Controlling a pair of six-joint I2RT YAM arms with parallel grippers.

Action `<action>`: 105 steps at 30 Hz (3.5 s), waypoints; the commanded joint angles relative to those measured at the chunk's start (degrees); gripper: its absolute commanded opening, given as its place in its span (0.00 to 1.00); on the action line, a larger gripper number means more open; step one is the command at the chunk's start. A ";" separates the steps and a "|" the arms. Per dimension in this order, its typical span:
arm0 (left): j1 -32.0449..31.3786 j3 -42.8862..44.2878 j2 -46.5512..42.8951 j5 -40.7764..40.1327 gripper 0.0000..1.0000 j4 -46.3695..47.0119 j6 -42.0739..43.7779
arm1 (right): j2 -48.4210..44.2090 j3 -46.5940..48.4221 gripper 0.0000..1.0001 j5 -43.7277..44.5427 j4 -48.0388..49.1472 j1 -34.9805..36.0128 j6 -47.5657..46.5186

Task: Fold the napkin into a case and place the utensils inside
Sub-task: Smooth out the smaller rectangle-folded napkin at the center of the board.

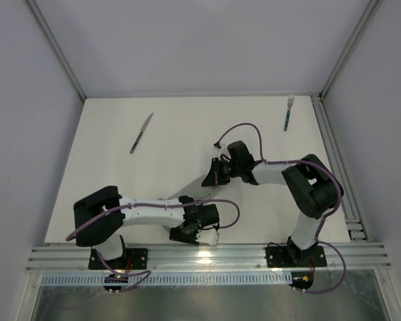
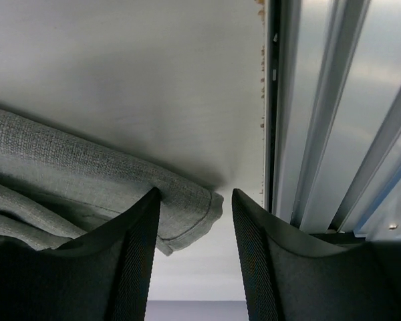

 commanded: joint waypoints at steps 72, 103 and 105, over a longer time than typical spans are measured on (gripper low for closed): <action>25.73 6.98 2.48 6.12 0.48 16.41 24.63 | 4.22 -6.04 0.03 4.86 22.69 4.99 15.12; 25.46 -0.58 -1.82 2.45 0.00 20.72 22.01 | -0.43 -4.90 0.41 5.12 17.42 4.73 13.10; 25.73 -1.55 -3.40 2.17 0.00 20.98 21.39 | -2.45 -5.08 0.45 5.64 14.54 4.38 12.22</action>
